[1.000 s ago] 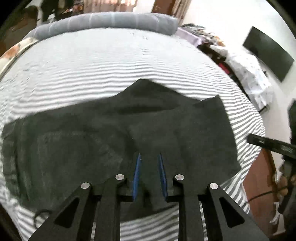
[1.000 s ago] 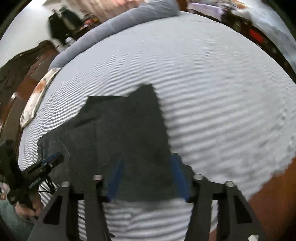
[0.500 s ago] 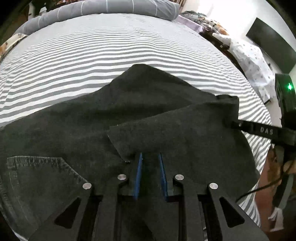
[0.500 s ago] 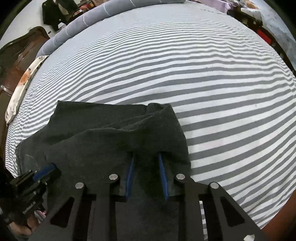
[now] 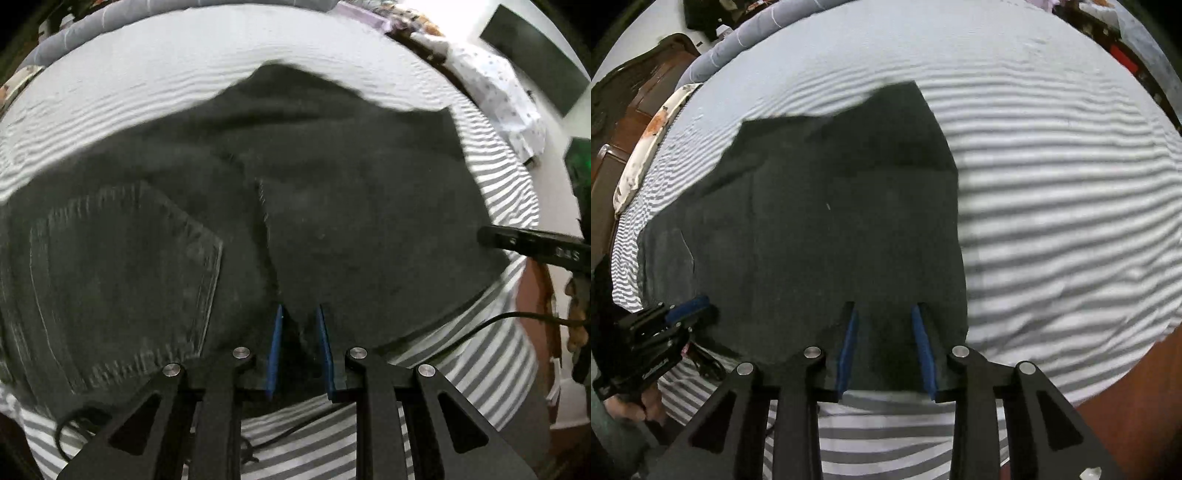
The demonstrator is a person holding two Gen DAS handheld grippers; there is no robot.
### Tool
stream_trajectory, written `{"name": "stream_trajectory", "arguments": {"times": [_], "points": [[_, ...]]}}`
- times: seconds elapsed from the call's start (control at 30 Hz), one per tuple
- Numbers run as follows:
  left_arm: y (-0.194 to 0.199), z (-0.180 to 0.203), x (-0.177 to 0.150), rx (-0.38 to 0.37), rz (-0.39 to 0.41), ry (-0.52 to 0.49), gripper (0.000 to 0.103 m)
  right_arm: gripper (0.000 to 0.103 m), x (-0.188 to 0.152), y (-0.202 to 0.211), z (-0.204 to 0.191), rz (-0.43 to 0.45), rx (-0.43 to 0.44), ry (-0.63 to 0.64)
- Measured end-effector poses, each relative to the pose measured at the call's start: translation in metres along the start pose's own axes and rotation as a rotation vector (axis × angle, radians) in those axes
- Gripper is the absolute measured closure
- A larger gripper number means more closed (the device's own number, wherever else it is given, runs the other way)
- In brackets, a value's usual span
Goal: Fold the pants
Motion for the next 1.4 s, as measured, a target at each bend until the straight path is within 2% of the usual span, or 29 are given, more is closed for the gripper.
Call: {"name": "stream_trajectory", "arguments": {"times": [0.13, 0.23, 0.3, 0.37, 0.47, 0.53, 0.6, 0.7, 0.8, 0.87, 1.03, 1.13, 1.2, 1.3, 1.4], "points": [[-0.001, 0.001, 0.009, 0.008, 0.02, 0.002, 0.082, 0.071, -0.002, -0.016, 0.004, -0.017, -0.023, -0.006], [0.002, -0.005, 0.013, -0.013, 0.006, 0.054, 0.082, 0.057, 0.0, -0.017, -0.004, -0.018, -0.025, 0.007], [0.013, -0.014, 0.013, -0.018, 0.021, 0.091, 0.082, 0.054, 0.001, -0.014, -0.009, -0.012, -0.03, 0.009], [0.035, -0.032, 0.012, -0.058, 0.066, 0.141, 0.082, 0.053, 0.0, -0.005, -0.013, 0.006, -0.026, 0.006], [0.074, -0.076, 0.008, -0.113, 0.143, 0.237, 0.08, 0.048, 0.001, 0.013, -0.018, 0.045, -0.013, 0.001], [0.104, -0.12, 0.001, -0.121, 0.2, 0.308, 0.075, 0.044, 0.007, 0.022, -0.031, 0.078, 0.0, 0.009], [0.122, -0.158, -0.01, -0.125, 0.235, 0.377, 0.066, 0.039, 0.009, 0.033, -0.041, 0.11, 0.02, 0.013], [0.137, -0.209, -0.025, -0.146, 0.258, 0.488, 0.06, 0.033, 0.011, 0.045, -0.054, 0.139, 0.068, 0.017], [0.137, -0.253, -0.041, -0.202, 0.251, 0.627, 0.059, 0.03, 0.014, 0.048, -0.076, 0.144, 0.136, 0.011], [0.128, -0.273, -0.048, -0.231, 0.205, 0.676, 0.059, 0.03, 0.019, 0.046, -0.092, 0.133, 0.174, 0.007], [0.102, -0.298, -0.06, -0.276, 0.126, 0.7, 0.059, 0.029, 0.024, 0.046, -0.123, 0.124, 0.195, 0.039], [0.091, -0.308, -0.063, -0.261, 0.099, 0.696, 0.059, 0.029, 0.026, 0.046, -0.133, 0.118, 0.197, 0.044], [0.086, -0.313, -0.064, -0.233, 0.087, 0.687, 0.059, 0.029, 0.026, 0.045, -0.136, 0.118, 0.2, 0.042], [0.081, -0.323, -0.071, -0.27, 0.094, 0.702, 0.059, 0.029, 0.026, 0.042, -0.137, 0.11, 0.19, 0.038], [0.078, -0.321, -0.066, -0.279, 0.096, 0.669, 0.059, 0.029, 0.024, 0.038, -0.135, 0.105, 0.179, 0.024]]}}
Point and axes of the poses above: each gripper's, at about its wrist camera, not at the fingertips, and y roughly against the way its jaws point, z to its right, x to its top, the point moved 1 cm from there along -y, roughly the way its jaws point, and after that the axes turned 4 degrees about -z, right-handed, at the moved point
